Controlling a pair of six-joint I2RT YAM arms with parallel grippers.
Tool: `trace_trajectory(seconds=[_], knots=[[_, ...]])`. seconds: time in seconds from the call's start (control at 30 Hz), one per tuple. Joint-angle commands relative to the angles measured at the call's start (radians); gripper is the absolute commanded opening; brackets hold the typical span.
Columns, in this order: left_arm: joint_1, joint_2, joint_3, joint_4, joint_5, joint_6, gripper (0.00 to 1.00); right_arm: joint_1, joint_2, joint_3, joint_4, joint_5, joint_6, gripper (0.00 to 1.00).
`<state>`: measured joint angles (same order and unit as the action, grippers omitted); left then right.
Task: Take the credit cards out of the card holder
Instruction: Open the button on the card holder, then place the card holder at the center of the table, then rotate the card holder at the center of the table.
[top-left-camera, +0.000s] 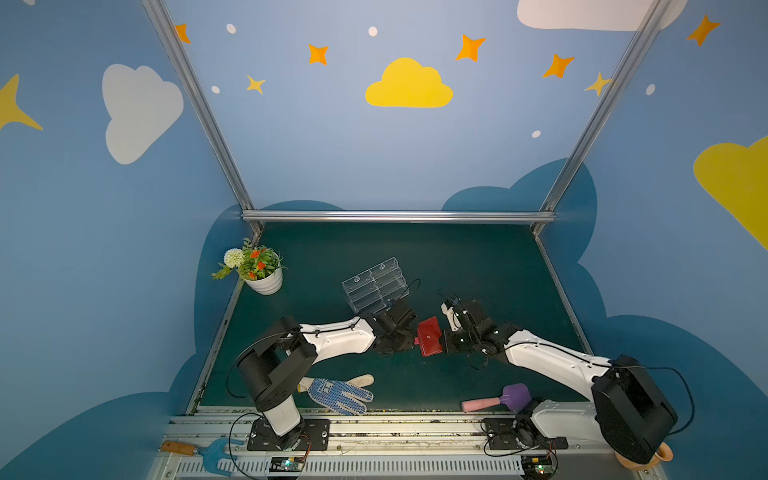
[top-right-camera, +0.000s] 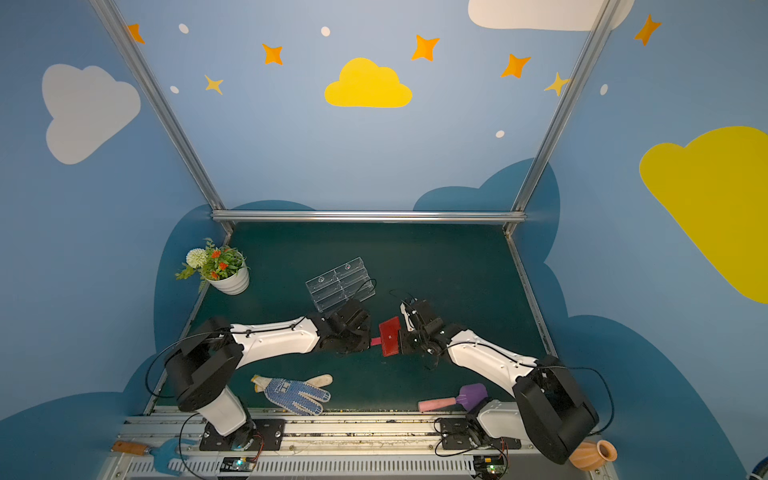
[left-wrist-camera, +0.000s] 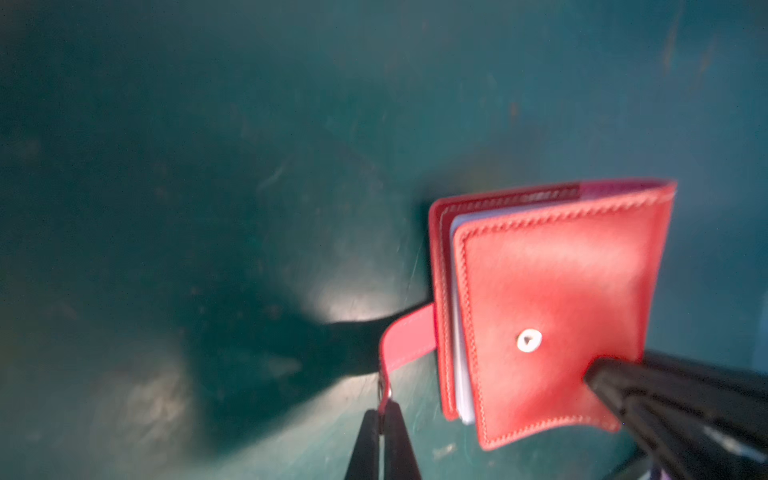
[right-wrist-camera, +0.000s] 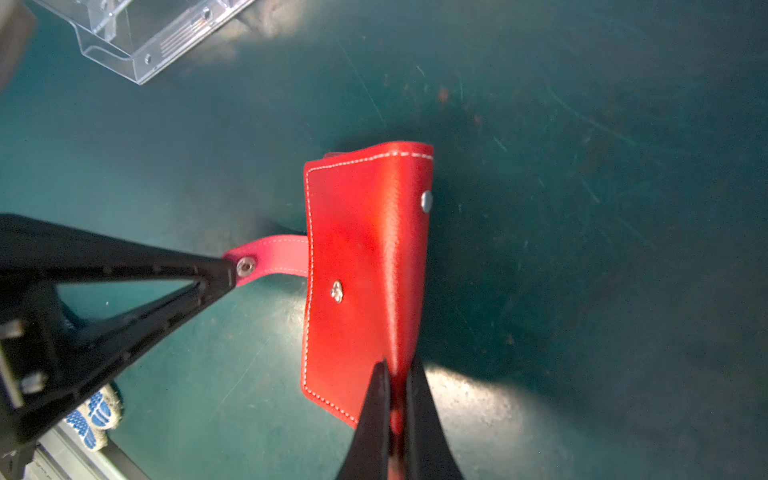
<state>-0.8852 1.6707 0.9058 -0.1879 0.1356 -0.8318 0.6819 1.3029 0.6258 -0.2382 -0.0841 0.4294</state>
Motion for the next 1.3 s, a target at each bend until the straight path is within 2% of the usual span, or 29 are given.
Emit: trace_trajectory(seconds=[0.0, 0.13, 0.23, 0.3, 0.37, 0.47, 0.6, 0.7, 0.87, 0.97, 1.07, 1.27], knots=[[0.004, -0.052, -0.042, 0.106, 0.095, -0.061, 0.04, -0.008, 0.023, 0.034, -0.037, 0.018, -0.053, 0.00], [0.003, -0.075, -0.098, 0.198, 0.164, -0.120, 0.04, -0.023, 0.075, 0.084, -0.032, -0.025, -0.071, 0.01], [0.002, -0.078, -0.127, 0.251, 0.193, -0.153, 0.04, -0.042, 0.125, 0.123, -0.029, -0.064, -0.083, 0.13], [0.004, -0.081, -0.139, 0.275, 0.203, -0.169, 0.04, -0.062, 0.155, 0.151, -0.031, -0.086, -0.086, 0.29], [0.004, -0.086, -0.150, 0.294, 0.209, -0.185, 0.04, -0.084, 0.168, 0.177, -0.047, -0.106, -0.077, 0.50], [0.005, -0.101, -0.166, 0.324, 0.211, -0.214, 0.04, -0.118, 0.134, 0.186, -0.058, -0.142, -0.028, 0.71], [0.004, -0.128, -0.188, 0.366, 0.198, -0.259, 0.04, -0.150, -0.003, 0.167, -0.136, -0.168, 0.127, 0.83], [-0.002, -0.138, -0.203, 0.413, 0.195, -0.297, 0.04, -0.154, -0.139, 0.077, -0.116, -0.239, 0.312, 0.84], [-0.031, -0.139, -0.222, 0.483, 0.165, -0.332, 0.04, -0.150, -0.342, -0.176, 0.029, -0.304, 0.636, 0.84], [-0.063, -0.133, -0.222, 0.509, 0.136, -0.344, 0.04, -0.148, -0.442, -0.283, 0.106, -0.334, 0.785, 0.84], [-0.087, -0.118, -0.229, 0.562, 0.122, -0.359, 0.04, -0.139, -0.512, -0.358, 0.151, -0.347, 0.895, 0.84], [-0.139, -0.072, -0.183, 0.623, 0.108, -0.350, 0.04, -0.102, -0.562, -0.416, 0.190, -0.316, 0.987, 0.84]])
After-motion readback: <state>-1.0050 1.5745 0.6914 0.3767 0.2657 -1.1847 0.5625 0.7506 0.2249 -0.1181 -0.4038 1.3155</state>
